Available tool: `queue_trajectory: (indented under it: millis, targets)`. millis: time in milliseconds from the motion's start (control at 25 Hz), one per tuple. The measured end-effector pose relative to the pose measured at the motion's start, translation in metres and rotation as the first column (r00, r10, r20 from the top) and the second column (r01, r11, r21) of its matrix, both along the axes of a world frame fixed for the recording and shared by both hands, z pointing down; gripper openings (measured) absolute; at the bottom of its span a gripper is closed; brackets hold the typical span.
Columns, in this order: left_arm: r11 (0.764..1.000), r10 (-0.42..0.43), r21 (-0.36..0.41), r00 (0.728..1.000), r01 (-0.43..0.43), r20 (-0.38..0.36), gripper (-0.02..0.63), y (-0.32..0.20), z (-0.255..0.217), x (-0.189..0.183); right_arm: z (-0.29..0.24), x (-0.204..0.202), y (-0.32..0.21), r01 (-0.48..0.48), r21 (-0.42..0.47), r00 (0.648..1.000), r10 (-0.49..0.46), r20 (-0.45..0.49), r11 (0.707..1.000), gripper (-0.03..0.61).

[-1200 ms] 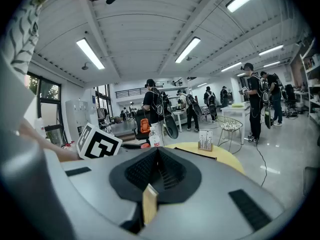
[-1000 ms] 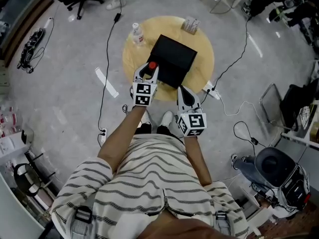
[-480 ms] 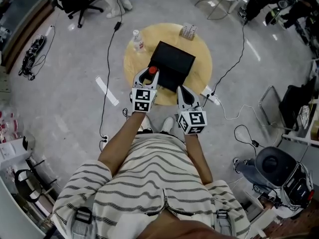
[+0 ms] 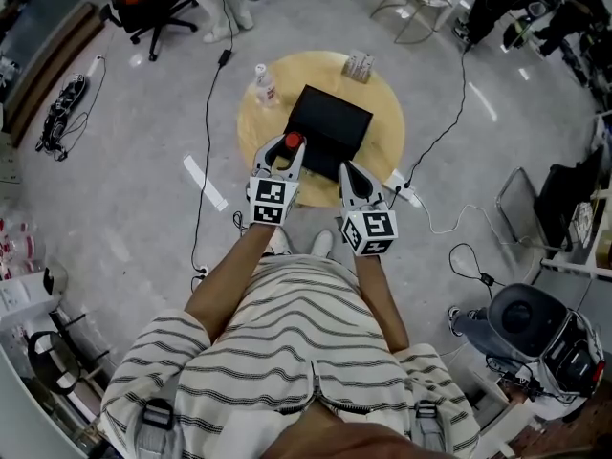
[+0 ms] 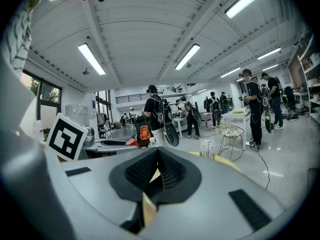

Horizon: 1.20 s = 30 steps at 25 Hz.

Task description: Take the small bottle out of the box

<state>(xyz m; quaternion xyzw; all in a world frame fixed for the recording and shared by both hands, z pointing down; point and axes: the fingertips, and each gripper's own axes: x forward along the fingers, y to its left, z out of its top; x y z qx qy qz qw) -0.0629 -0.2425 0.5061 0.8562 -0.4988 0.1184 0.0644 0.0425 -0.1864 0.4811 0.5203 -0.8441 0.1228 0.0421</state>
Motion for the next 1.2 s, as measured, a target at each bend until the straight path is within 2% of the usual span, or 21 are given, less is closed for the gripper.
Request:
queue_trajectory:
  millis: [1200]
  targets:
    - [0.998,0.039,0.046,0.999,-0.038,-0.011,0.15,0.019,-0.027,0.018,-0.022,0.009,-0.013,0.015,0.053,1.0,-0.014,-0.023,0.998,0.011]
